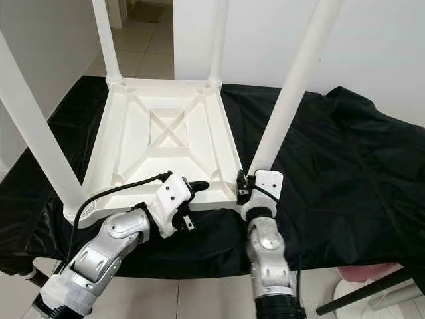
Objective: Building children table
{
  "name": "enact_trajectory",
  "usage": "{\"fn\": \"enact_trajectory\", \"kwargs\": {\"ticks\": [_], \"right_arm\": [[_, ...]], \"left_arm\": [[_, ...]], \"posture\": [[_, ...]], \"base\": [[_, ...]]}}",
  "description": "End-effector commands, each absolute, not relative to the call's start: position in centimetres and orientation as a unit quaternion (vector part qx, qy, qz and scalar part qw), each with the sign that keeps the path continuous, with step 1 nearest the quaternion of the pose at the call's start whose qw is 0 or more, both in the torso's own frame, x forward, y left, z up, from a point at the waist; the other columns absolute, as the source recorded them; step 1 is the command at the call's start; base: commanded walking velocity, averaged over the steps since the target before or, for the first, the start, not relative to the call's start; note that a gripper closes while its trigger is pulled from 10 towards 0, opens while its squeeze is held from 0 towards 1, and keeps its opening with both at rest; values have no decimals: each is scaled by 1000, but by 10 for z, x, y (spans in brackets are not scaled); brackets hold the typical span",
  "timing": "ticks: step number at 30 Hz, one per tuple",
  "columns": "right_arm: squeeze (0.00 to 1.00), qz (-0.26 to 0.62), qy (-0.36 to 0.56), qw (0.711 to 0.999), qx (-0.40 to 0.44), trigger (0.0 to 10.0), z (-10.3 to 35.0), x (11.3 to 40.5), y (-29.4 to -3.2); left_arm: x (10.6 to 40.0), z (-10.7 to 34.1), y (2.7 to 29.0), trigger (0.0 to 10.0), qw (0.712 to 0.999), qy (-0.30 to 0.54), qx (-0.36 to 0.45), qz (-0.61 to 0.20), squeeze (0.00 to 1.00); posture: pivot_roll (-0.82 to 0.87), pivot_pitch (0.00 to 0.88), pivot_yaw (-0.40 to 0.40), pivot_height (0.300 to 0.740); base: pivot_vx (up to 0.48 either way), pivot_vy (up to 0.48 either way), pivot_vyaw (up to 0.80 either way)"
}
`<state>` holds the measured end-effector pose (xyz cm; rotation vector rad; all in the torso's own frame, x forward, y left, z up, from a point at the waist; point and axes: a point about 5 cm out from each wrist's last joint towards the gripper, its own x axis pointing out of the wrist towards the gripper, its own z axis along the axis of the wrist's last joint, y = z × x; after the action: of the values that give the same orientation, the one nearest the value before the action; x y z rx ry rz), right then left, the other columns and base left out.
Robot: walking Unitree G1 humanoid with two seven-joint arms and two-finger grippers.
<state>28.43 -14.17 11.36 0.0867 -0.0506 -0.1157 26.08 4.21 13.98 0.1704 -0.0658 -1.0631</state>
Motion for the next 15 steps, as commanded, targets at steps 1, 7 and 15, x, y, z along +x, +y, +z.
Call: {"fn": "enact_trajectory", "kwargs": {"ticks": [1, 7, 15], "right_arm": [[0, -92, 30, 993, 70, 10000, 95, 277, -135], [0, -101, 29, 993, 62, 10000, 100, 275, -136], [686, -94, 19, 993, 63, 10000, 104, 278, -137]], "left_arm": [[256, 141, 37, 10000, 841, -36, 80, -535, 0], [255, 140, 36, 10000, 839, -34, 79, -537, 0], [257, 141, 36, 10000, 842, -37, 79, -532, 0]], "posture": [[-46, 0, -37, 740], [-50, 0, -40, 740], [-43, 0, -51, 740]], "base": [[0, 0, 0], [0, 0, 0], [0, 0, 0]]}}
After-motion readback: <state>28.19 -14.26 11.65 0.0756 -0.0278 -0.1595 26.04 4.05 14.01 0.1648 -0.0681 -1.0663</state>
